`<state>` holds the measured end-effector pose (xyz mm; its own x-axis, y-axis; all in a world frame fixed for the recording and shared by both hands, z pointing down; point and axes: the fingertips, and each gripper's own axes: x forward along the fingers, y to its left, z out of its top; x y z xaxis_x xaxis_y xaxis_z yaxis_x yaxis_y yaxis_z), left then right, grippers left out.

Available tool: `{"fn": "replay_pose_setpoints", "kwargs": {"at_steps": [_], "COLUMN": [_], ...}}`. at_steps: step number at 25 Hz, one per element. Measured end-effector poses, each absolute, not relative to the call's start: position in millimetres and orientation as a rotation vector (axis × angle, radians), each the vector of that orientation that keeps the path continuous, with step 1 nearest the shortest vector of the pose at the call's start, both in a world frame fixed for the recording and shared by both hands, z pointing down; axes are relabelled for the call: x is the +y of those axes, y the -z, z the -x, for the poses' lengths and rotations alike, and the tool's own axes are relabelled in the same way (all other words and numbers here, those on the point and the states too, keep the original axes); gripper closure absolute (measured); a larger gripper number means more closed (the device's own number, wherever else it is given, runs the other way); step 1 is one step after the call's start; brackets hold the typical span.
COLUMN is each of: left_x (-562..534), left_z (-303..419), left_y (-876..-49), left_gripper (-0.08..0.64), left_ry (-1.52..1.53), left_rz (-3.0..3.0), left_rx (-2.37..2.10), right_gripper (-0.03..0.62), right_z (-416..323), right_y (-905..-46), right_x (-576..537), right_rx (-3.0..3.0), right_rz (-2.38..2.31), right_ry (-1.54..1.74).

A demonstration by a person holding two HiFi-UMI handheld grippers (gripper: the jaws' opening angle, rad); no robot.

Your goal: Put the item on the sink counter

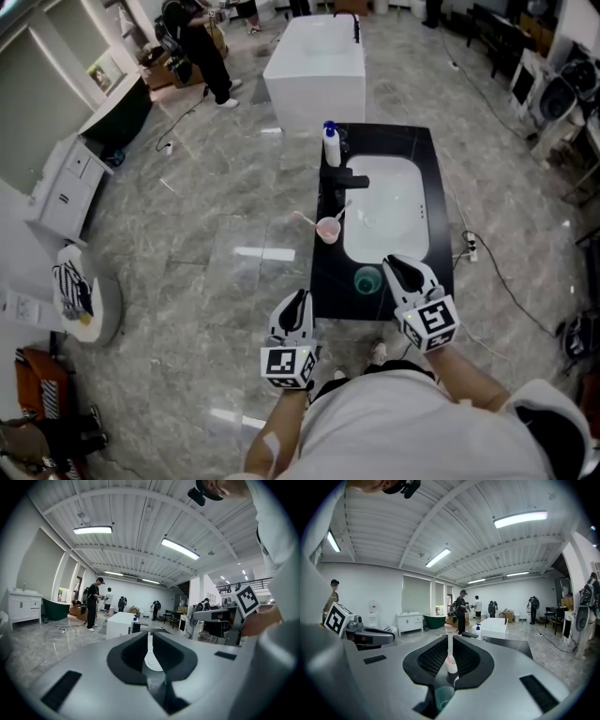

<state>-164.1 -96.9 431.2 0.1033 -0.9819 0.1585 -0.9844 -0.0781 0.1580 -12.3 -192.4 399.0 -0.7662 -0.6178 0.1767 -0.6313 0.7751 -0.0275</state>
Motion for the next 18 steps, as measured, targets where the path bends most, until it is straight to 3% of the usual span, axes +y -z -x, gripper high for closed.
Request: {"fn": "replay_pose_setpoints", "kwargs": {"at_steps": [18], "left_x": [-85], "left_z": [164], "left_y": [-442], "left_gripper": [0.557], "left_ry": [-0.012], "left_rz": [-2.114], "left_rx": [-2.007], "right_gripper": [0.538], "right_z": [-1], "right_y": [-409], "right_x": [-187], "right_rx": [-2.812], "right_rz": [-0.991], "right_ry": [-0.131]}}
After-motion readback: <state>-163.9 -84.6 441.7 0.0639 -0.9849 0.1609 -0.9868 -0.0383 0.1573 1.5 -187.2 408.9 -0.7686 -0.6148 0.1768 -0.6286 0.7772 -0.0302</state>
